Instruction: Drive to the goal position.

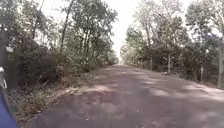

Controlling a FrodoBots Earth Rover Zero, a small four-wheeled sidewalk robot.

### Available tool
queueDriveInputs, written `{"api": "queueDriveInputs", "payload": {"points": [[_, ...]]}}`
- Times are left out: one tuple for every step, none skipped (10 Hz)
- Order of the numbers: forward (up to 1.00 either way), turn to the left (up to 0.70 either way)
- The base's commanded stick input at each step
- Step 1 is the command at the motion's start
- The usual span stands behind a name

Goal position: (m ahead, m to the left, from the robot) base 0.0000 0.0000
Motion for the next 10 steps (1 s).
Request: {"api": "queueDriveInputs", "payload": {"points": [[0.05,-0.03],[0.05,-0.03],[0.05,-0.03],[0.05,-0.03],[0.05,-0.03],[0.05,-0.03],[0.06,-0.03],[0.05,-0.03],[0.06,-0.03],[0.06,-0.03]]}}
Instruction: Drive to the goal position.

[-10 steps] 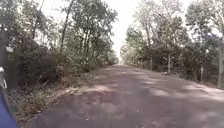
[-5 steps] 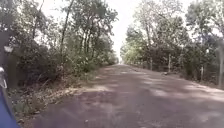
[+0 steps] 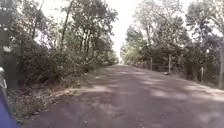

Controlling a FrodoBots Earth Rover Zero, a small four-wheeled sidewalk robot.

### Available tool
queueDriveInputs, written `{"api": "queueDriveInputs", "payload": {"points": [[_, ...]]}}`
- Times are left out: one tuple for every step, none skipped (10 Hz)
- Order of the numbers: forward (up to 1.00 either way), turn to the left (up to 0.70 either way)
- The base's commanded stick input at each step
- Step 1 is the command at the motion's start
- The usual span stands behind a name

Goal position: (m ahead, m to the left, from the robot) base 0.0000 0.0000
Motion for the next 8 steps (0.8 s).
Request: {"api": "queueDriveInputs", "payload": {"points": [[0.05,-0.03],[0.05,-0.03],[0.05,-0.03],[0.05,-0.03],[0.05,-0.03],[0.05,-0.03],[0.05,-0.03],[0.05,-0.03]]}}
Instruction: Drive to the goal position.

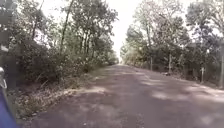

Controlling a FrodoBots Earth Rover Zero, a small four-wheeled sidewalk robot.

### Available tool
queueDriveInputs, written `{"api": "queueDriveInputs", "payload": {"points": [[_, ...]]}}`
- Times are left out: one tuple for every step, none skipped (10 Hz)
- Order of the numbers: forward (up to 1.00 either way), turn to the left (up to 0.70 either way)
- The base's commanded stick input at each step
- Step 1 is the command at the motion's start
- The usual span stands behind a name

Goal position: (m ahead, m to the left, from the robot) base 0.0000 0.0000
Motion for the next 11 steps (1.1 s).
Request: {"api": "queueDriveInputs", "payload": {"points": [[-0.18,-0.03],[-0.7,-0.03],[-0.33,-0.01],[0.0,0.0],[0.0,0.0],[0.0,0.0],[0.0,0.0],[0.0,0.0],[0.0,0.0],[0.0,0.0],[0.01,0.0]]}}
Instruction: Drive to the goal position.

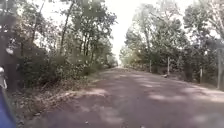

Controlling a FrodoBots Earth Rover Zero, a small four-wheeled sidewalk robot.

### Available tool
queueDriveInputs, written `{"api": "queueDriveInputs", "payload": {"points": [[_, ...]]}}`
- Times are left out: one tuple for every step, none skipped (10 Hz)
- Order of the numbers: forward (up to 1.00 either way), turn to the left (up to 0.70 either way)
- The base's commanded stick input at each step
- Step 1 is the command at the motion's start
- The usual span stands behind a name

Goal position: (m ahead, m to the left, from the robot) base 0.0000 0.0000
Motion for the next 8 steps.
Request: {"api": "queueDriveInputs", "payload": {"points": [[0.04,0.0],[0.03,0.0],[0.01,0.0],[0.0,0.0],[0.03,0.0],[0.0,0.0],[0.0,0.0],[0.0,0.0]]}}
